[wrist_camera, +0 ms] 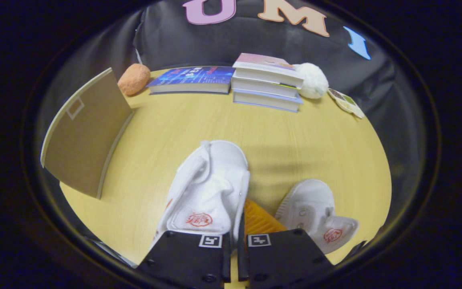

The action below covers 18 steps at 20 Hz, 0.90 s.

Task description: Open the storage box then place both shoes into the box .Put the left shoe in first, then the right shoe, with the right side of both shoes facing outward in a uniform manner.

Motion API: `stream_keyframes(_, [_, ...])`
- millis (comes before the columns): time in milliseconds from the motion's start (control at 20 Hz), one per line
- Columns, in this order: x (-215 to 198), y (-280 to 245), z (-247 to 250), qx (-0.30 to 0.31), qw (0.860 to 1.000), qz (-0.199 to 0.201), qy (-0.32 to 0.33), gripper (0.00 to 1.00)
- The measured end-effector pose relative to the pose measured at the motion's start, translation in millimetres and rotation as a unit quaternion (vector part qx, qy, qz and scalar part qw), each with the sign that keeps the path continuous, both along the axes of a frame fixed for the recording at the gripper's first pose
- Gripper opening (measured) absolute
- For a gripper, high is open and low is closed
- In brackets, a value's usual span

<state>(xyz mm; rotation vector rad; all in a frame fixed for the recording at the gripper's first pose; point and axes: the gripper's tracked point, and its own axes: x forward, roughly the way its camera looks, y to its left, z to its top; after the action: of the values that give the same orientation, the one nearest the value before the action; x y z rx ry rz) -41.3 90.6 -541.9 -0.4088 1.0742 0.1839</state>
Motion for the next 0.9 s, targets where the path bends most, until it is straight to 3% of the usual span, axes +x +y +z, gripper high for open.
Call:
stream_keyframes(150, [-1.3,-1.5,-0.8,0.019,1.000,-0.010,0.011,0.04])
stream_keyframes(450, [-2.3,2.3,0.5,0.077,0.993,-0.070,0.046,0.04])
stream_keyframes(900, [-17.7,30.5,22.6,0.194,0.956,-0.202,0.088,0.04])
